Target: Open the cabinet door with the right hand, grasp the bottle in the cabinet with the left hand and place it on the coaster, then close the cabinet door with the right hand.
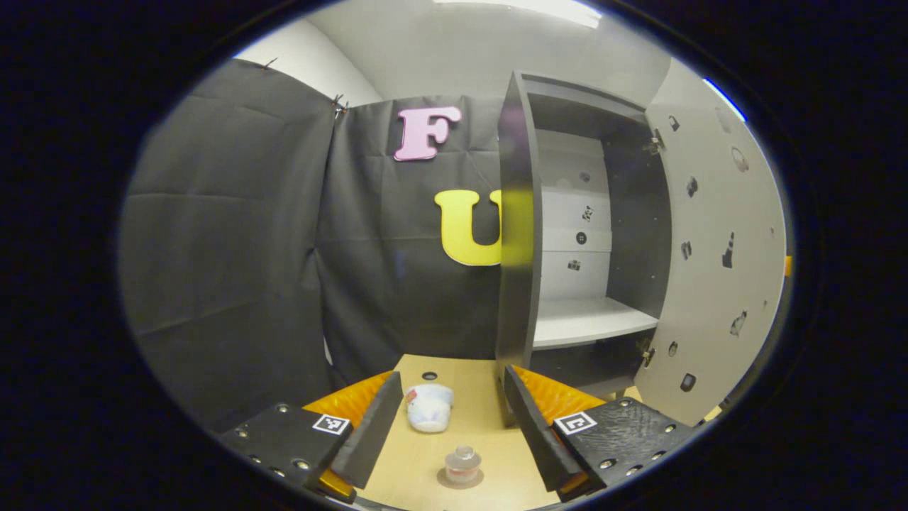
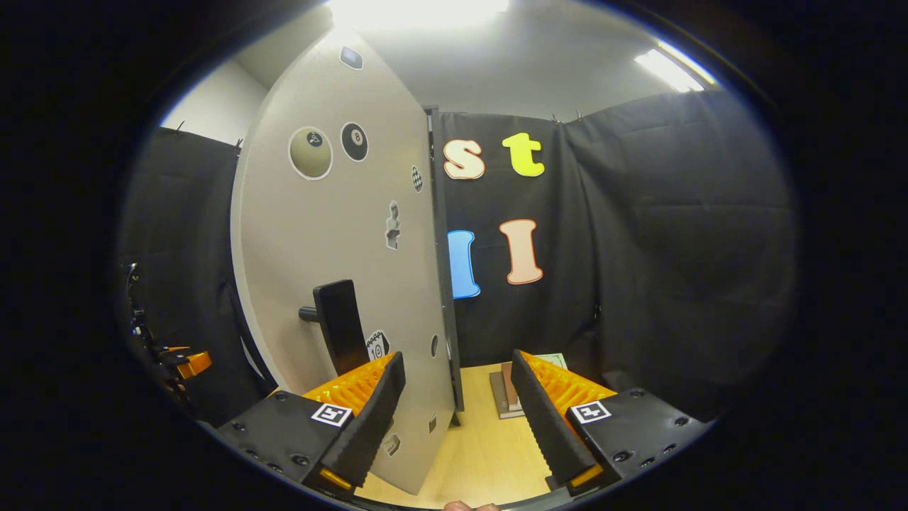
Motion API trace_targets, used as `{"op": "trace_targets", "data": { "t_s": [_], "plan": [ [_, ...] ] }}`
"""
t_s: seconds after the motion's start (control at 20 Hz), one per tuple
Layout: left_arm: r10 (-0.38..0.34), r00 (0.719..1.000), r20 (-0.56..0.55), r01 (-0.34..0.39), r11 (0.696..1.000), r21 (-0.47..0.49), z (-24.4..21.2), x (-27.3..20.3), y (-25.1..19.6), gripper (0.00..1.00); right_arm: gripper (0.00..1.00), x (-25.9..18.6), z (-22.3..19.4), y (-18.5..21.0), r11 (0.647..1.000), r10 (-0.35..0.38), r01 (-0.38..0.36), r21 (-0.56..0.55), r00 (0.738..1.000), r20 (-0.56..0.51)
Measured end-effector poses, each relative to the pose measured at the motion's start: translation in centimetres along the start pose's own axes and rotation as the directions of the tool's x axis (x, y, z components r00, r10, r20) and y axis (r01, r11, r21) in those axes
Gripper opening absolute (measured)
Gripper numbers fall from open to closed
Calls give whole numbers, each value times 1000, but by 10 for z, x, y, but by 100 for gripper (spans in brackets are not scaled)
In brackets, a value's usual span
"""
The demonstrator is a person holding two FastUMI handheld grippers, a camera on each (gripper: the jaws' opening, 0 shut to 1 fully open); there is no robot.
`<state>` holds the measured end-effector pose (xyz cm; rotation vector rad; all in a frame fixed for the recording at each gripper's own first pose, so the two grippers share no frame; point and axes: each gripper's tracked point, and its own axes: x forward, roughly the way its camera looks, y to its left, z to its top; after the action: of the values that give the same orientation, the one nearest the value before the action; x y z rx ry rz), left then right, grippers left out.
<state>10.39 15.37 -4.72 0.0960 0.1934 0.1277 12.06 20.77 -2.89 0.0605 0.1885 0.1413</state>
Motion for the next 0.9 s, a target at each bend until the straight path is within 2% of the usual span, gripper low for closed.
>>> {"op": "trace_targets", "data": {
  "t_s": [0.15, 0.35, 0.5, 0.6, 0.7, 0.9],
  "plan": [
    [-41, 999, 4, 41, 999, -12, 6, 8, 2, 87, 96, 10, -3, 34, 999, 47, -47, 26, 999, -1],
    [-50, 999, 3, 50, 998, 23, 12, 10, 10, 89, 96, 30, -5, 74, 989, 120, -121, 82, 993, 10],
    [-83, 997, 5, 83, 997, -8, 19, 8, -6, 87, 96, 46, -4, 116, 963, 222, -223, 155, 975, 21],
    [-85, 996, 15, 85, 996, 6, 20, 3, -11, 89, 96, 57, -4, 136, 946, 291, -290, 146, 957, 13],
    [-84, 996, 19, 83, 996, 23, 27, -4, -18, 88, 97, 58, -1, 136, 945, 305, -305, 120, 952, 19],
    [-79, 996, 34, 80, 997, -13, 36, -8, -41, 87, 96, 58, 5, 97, 961, 264, -266, 71, 964, 35]
  ]
}}
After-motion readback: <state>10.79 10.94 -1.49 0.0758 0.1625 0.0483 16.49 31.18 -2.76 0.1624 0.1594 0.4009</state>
